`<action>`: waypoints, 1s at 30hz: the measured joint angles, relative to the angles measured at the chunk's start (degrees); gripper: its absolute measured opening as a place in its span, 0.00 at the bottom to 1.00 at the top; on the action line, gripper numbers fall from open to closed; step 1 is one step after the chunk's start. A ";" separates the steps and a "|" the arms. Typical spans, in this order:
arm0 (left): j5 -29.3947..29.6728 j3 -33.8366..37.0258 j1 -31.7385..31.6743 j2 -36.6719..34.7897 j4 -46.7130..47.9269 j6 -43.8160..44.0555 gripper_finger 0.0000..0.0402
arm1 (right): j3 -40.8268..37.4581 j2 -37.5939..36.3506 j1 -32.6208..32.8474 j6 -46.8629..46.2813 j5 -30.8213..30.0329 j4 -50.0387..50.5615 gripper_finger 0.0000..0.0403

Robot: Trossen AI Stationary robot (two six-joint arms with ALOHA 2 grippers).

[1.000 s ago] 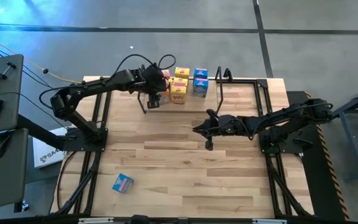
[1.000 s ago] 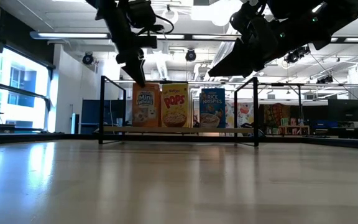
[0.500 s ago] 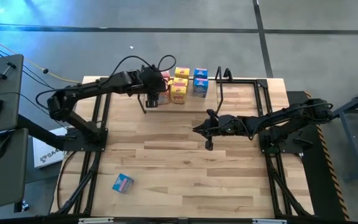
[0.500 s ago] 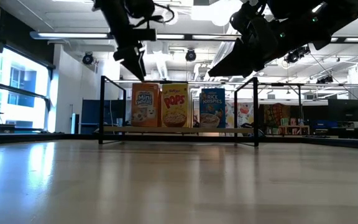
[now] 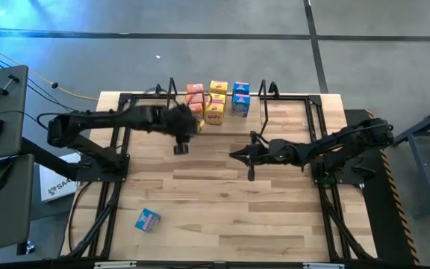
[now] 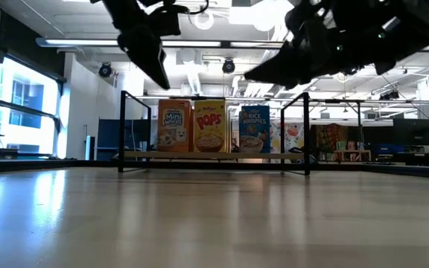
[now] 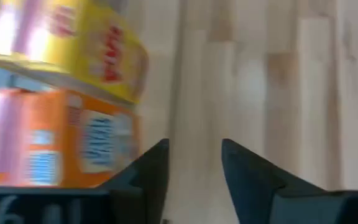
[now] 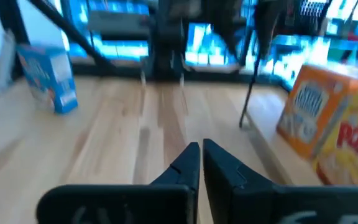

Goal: Stack cereal on shelf
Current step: Put the blue cereal box on the shelf aligned with the other blue cereal boxes

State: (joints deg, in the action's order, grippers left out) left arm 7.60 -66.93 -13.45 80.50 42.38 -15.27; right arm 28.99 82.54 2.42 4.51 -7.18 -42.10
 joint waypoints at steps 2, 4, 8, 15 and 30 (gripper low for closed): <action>0.21 1.65 2.39 0.11 0.43 3.44 0.28 | -1.85 0.29 -0.24 0.43 1.01 -6.27 0.01; 0.40 2.29 4.81 0.12 0.44 8.14 0.22 | -3.41 0.38 -0.67 0.45 2.46 -10.59 0.00; 0.29 1.87 10.86 -0.08 1.21 17.20 0.08 | -5.00 0.38 -0.96 0.37 3.93 -15.44 0.00; 0.20 -2.47 22.62 -0.40 14.28 46.79 0.04 | -5.16 0.38 -0.87 0.30 4.44 -15.32 0.00; -10.06 -10.43 49.27 0.30 24.74 107.73 0.45 | -5.18 0.40 -0.07 -2.51 4.24 -12.19 0.00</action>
State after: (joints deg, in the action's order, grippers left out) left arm -2.46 -77.36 35.83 80.79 67.11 92.46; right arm 23.81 82.94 2.35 1.99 -2.94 -54.29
